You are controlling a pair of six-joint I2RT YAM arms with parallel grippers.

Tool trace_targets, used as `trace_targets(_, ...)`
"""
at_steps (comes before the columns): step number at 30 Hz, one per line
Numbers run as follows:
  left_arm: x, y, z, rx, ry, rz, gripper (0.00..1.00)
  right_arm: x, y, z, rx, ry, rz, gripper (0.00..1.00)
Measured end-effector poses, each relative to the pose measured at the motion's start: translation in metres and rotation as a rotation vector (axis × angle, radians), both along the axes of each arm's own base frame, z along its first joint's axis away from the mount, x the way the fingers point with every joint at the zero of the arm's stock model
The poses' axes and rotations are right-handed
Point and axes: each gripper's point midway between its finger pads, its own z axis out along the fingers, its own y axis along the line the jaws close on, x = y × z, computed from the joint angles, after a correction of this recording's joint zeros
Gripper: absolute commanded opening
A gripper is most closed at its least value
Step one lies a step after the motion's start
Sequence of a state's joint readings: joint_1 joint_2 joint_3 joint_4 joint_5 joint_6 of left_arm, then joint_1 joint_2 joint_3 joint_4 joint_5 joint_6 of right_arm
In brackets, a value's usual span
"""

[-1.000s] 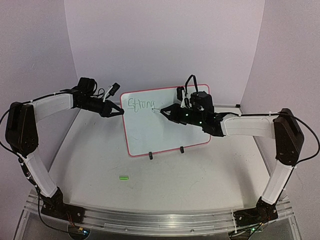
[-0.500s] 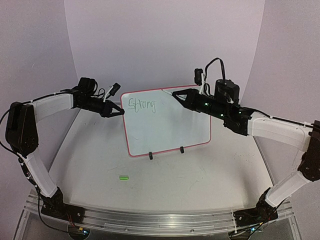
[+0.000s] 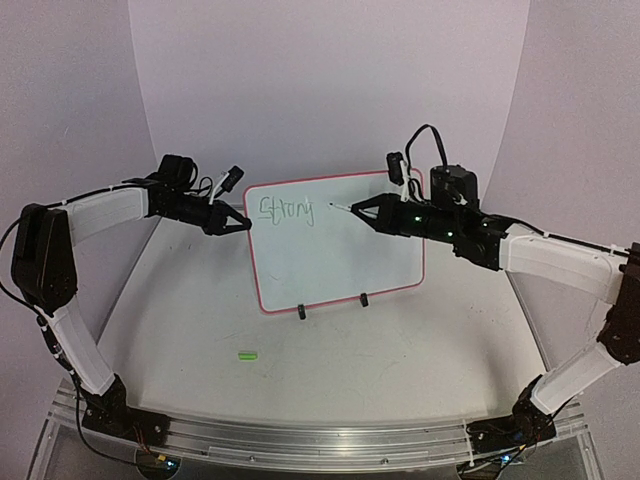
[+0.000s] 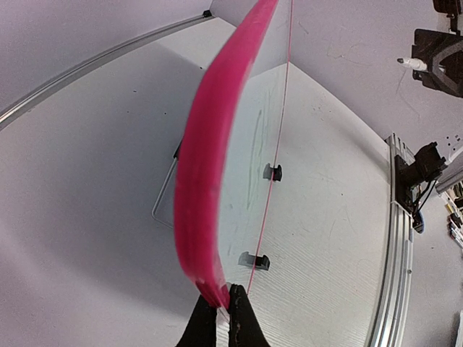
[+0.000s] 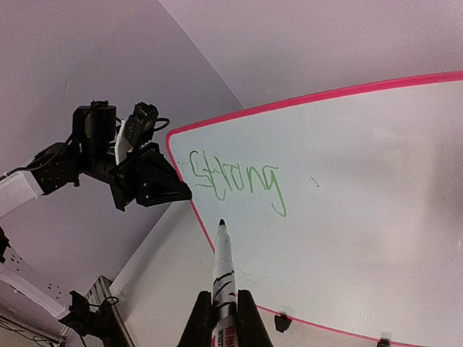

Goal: Write a sentence on the whiteboard
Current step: Write a sentence at the center of the board.

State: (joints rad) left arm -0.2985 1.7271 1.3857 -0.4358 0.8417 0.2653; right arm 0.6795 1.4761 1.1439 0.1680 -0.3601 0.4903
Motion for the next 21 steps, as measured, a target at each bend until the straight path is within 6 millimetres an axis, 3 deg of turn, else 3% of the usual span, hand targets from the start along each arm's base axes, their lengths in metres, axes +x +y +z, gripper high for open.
trace_targets(5, 0.000, 0.000, 0.000, 0.000, 0.000, -0.001, 0.00, 0.008, -0.007, -0.007, -0.014, 0.007, 0.015, 0.00)
trace_targets(14, 0.000, -0.001, 0.000, -0.001, -0.001, -0.002, 0.00, 0.030, -0.008, -0.039, -0.081, 0.044, 0.000, 0.00)
trace_targets(21, 0.000, -0.001, 0.000, -0.001, -0.001, -0.002, 0.00, 0.048, -0.001, -0.035, -0.094, 0.016, -0.024, 0.00)
